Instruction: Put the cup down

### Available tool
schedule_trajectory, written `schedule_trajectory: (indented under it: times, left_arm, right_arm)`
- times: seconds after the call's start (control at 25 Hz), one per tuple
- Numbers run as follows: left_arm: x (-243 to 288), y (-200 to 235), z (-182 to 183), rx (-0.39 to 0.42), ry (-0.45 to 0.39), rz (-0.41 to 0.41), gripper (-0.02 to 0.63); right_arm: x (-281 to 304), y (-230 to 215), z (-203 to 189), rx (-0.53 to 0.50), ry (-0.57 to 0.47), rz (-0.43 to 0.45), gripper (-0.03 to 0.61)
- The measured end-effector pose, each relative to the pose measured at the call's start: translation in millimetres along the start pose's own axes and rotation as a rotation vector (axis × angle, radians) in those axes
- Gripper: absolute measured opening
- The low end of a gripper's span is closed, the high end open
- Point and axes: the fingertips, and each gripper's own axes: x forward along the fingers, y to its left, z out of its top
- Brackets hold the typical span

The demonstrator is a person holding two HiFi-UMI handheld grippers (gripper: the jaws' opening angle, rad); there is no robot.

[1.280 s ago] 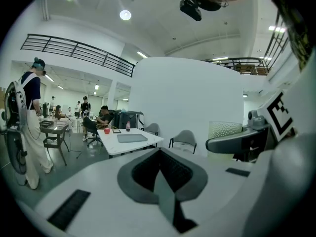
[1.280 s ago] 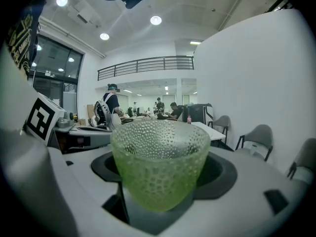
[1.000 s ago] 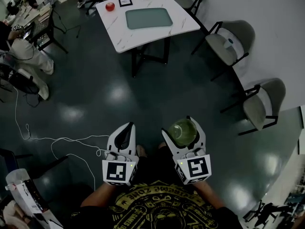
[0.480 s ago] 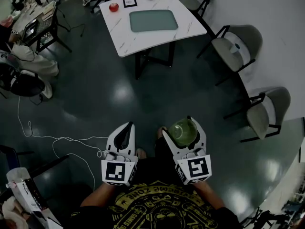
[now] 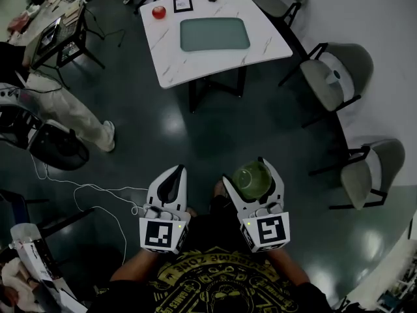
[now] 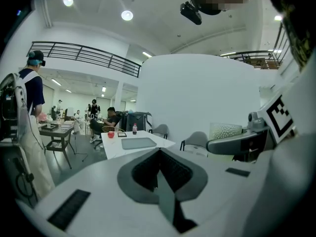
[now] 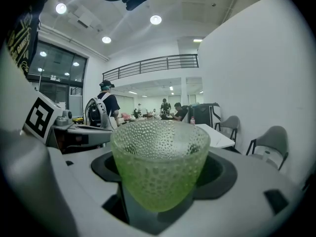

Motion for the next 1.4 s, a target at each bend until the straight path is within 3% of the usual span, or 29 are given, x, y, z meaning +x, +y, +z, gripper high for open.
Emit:
schedule_trajectory:
  times: [0.56,0.8,1.4]
  left_arm:
    - [50.5,-26.9,24.1,0.005,-0.014,0.091,0.009]
    - [60.7,-33.3,22.6,0.006,-0.059,0.075,0.009]
    - [108.2,-32.6,31.6,-0.002,-0.026,0.087,0.009]
  right_arm:
    - [26.3,-63.0,14.2,-0.016,0.009,0.055,0.387]
    - [31.3,-73.6,19.3,-0.021,-0.004,0.071,0.387]
    - [63.3,-107.7,18.5,-0.014,0.011,0.059,0.387]
